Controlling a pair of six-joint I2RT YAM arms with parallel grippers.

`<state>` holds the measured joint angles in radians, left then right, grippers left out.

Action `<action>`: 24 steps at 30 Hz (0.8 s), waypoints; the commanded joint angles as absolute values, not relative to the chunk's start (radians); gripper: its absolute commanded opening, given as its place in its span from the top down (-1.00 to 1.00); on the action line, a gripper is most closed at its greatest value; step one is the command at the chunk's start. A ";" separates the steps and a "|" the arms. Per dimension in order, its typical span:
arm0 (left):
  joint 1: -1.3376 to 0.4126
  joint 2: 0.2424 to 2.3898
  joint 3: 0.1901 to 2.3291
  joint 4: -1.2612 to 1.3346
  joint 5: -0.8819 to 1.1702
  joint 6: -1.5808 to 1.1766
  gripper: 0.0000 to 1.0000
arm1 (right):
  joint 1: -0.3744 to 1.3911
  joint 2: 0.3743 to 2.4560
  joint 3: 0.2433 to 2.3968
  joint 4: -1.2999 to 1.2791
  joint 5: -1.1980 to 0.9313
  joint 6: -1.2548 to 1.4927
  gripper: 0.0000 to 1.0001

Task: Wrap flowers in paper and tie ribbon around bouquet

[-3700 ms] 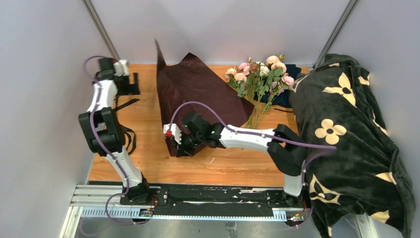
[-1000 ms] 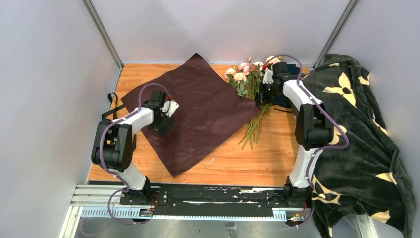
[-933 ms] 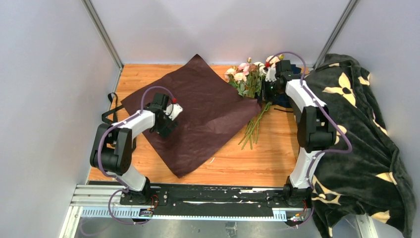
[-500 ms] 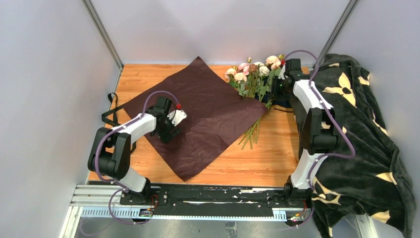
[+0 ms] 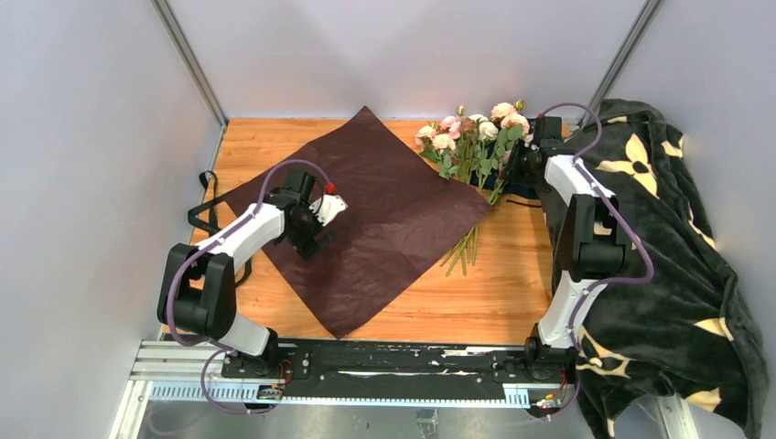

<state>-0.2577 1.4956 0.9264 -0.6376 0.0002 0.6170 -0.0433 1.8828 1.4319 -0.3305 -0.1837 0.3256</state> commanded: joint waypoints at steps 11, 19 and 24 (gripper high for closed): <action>-0.256 1.460 0.961 -0.674 0.003 0.609 -0.82 | -0.035 2.010 1.510 -0.326 -0.181 0.342 0.89; -0.250 1.419 1.035 -0.741 0.142 0.617 -0.84 | -0.034 1.737 1.533 -0.428 0.083 0.170 1.00; -0.251 1.433 1.253 -0.859 0.318 0.549 -0.84 | -0.005 1.473 1.502 -0.417 0.170 0.104 1.00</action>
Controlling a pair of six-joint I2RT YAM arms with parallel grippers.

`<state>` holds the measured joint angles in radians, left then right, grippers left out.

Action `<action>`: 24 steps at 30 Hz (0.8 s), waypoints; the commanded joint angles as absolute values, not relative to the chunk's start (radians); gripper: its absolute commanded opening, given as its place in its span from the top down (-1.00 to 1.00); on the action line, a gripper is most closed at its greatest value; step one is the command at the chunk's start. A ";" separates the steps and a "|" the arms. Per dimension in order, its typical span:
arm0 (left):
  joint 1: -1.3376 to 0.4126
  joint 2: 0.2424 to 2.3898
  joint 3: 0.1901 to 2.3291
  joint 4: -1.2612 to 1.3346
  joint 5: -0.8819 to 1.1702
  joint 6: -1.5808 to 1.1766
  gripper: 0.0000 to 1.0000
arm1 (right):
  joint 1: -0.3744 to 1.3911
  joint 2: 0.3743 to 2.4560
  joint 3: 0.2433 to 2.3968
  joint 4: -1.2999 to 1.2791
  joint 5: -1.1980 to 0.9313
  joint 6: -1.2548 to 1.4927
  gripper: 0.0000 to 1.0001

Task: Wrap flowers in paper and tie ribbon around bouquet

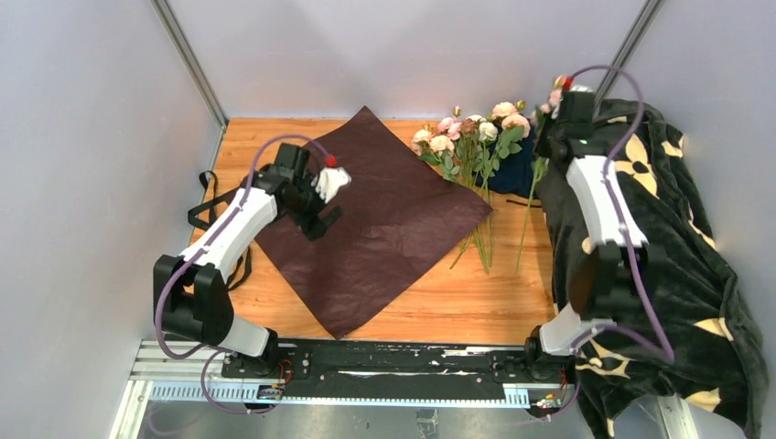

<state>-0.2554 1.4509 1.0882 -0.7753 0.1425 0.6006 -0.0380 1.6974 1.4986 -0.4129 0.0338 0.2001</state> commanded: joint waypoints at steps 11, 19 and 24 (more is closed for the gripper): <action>-0.403 1.444 1.712 -0.931 0.653 0.332 -0.99 | 0.287 1.253 1.426 -0.029 -0.354 0.387 1.00; -0.460 1.538 1.806 -0.885 0.694 0.164 -1.00 | 0.501 1.398 1.427 0.377 -0.525 0.687 1.00; -0.463 1.512 1.700 -0.734 0.644 0.084 -0.86 | 0.562 1.447 1.443 0.399 -0.507 0.705 1.00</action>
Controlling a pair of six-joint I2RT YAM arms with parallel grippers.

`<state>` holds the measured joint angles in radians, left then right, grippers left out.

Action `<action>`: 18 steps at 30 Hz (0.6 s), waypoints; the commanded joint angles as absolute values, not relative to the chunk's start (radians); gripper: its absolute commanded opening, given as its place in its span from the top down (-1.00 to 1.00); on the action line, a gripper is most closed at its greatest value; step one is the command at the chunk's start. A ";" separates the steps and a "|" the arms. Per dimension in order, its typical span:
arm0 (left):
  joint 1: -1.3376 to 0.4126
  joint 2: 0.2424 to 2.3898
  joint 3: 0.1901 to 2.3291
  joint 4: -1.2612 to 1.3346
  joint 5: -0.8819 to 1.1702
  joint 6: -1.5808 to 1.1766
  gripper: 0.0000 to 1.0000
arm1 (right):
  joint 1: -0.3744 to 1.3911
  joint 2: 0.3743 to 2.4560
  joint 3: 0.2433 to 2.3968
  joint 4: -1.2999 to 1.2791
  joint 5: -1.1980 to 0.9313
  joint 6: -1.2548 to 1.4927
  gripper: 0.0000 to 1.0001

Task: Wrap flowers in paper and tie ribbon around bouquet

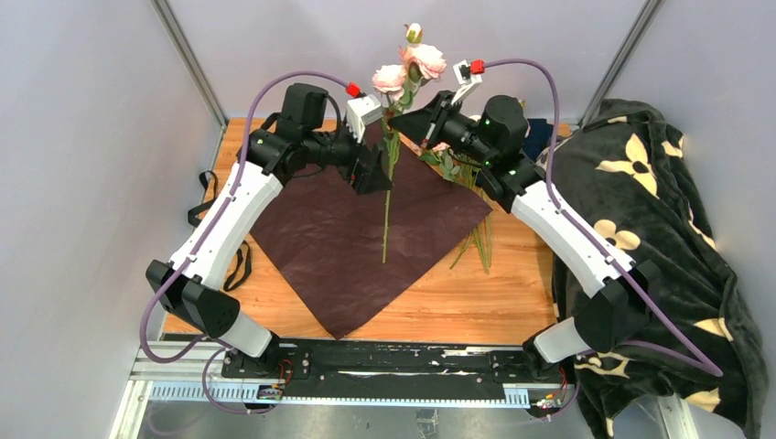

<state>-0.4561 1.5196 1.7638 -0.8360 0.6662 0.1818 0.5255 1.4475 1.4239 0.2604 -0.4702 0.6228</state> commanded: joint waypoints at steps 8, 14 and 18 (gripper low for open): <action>-0.466 1.475 1.600 -0.560 0.672 -0.013 0.32 | 0.591 1.475 1.420 0.431 -0.498 0.738 1.00; -0.458 1.483 1.580 -0.586 0.603 -0.103 1.00 | 0.581 1.489 1.471 0.207 -0.469 0.615 0.53; -0.387 1.532 1.517 -0.630 0.470 -0.190 1.00 | 0.515 1.450 1.442 0.009 -0.377 0.489 -0.05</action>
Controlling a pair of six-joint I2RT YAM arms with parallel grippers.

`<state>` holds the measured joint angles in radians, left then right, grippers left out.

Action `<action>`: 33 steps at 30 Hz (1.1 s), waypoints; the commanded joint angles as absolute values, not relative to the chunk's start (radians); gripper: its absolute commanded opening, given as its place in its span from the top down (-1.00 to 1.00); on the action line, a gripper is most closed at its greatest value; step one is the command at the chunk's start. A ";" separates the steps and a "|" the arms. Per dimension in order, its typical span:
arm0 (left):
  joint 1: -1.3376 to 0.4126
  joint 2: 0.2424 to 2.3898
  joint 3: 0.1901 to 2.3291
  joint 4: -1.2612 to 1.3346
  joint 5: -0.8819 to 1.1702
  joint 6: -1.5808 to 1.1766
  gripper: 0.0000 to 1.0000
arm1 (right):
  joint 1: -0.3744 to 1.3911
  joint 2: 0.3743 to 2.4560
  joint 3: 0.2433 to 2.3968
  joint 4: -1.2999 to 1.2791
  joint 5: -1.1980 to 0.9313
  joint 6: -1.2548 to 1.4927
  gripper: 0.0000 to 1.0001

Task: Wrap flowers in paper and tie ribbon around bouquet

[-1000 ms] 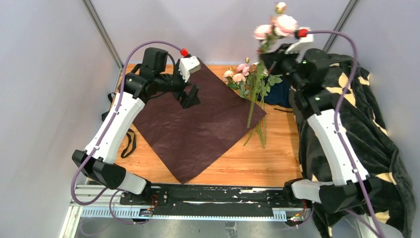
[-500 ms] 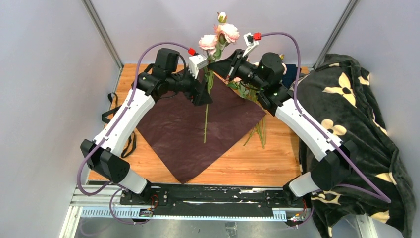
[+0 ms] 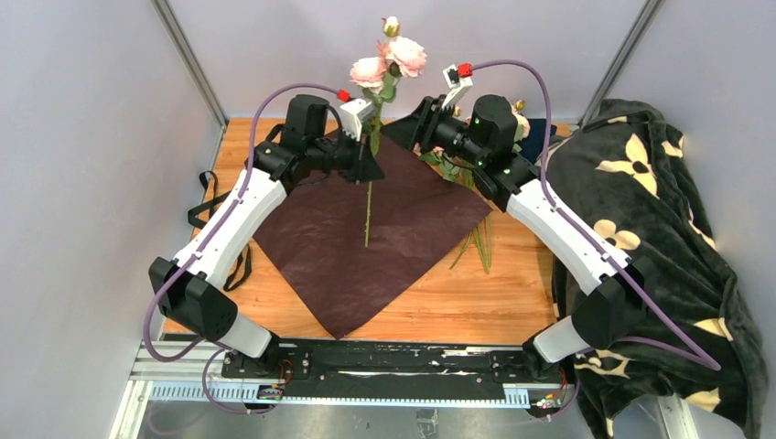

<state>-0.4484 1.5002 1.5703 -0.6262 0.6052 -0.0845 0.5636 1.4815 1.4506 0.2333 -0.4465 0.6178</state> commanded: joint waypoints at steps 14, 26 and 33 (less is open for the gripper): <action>-0.326 2.003 1.584 -0.665 0.225 -0.209 0.97 | 0.218 1.411 1.263 -0.394 -0.025 0.203 0.23; -0.321 1.874 1.620 -0.733 0.141 -0.196 -1.00 | 0.087 1.813 1.483 -0.403 -0.097 0.209 0.30; -0.301 1.707 1.539 -0.794 0.147 -0.053 -1.00 | 0.082 2.037 1.697 -0.402 0.060 0.264 0.24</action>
<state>-0.3206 1.7969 1.5749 -0.7391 0.1555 -0.1547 0.0952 1.9785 1.5990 -0.3843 -0.0486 0.2287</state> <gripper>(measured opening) 0.997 0.375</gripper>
